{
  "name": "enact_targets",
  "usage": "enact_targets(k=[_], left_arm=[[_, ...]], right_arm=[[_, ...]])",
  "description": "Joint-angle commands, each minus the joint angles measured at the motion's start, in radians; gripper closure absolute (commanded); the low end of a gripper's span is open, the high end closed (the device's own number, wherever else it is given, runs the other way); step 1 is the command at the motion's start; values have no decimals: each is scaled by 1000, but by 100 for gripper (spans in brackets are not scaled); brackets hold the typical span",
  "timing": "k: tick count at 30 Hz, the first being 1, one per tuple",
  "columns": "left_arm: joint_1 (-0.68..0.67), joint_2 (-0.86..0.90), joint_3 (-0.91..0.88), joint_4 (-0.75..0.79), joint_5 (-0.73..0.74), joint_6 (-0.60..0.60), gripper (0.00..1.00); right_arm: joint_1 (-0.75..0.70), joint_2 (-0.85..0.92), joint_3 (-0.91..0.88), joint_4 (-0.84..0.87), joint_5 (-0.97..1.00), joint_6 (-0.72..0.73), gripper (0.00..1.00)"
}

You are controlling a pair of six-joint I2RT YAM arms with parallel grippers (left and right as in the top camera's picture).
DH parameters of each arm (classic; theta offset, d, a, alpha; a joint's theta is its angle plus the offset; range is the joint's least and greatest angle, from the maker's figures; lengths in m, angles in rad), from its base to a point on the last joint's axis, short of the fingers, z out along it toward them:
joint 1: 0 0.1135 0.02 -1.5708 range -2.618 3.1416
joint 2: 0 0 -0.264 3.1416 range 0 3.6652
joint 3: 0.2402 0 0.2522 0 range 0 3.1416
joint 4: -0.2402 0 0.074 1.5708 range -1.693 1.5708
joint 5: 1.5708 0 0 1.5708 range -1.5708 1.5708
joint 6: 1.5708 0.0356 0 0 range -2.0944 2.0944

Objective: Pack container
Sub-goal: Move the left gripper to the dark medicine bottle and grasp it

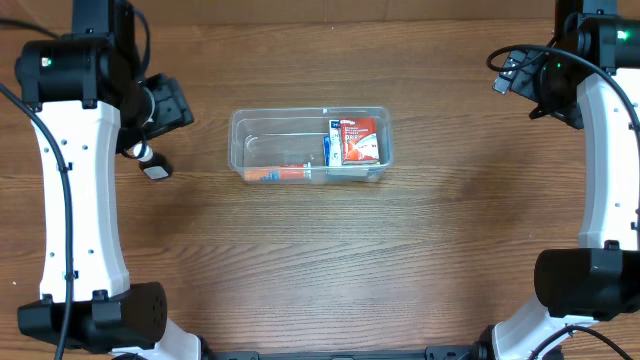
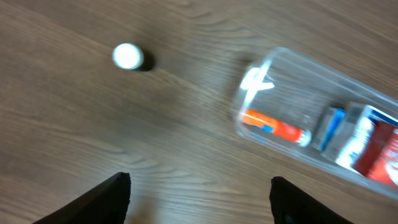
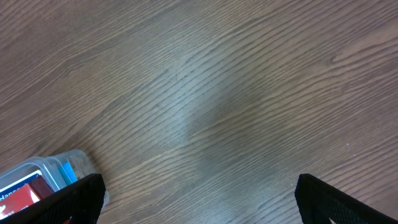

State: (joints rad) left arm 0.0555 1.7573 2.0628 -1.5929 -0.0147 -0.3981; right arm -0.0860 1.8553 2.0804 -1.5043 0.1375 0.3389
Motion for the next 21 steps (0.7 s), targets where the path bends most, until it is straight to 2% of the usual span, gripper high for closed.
enact_targets(k=[1,7,11,16,21], left_arm=[[61,8,-144,61,-26,-36,24],[154,8,-443,270,-22,-31,22],[201,9,-534,422,-19,92,15],[202,63,-566,563,-18,227,13],[202,192,-566,616,-23,266,15]], right_arm=[[-5,-9,20,3,8,-5,0],[-5,-9,20,3,8,-5,0],[-5,-9,20,3,8,-5,0],[-5,-9,20,3,8,-5,0],[-5,-9,20,3,8,-5,0]])
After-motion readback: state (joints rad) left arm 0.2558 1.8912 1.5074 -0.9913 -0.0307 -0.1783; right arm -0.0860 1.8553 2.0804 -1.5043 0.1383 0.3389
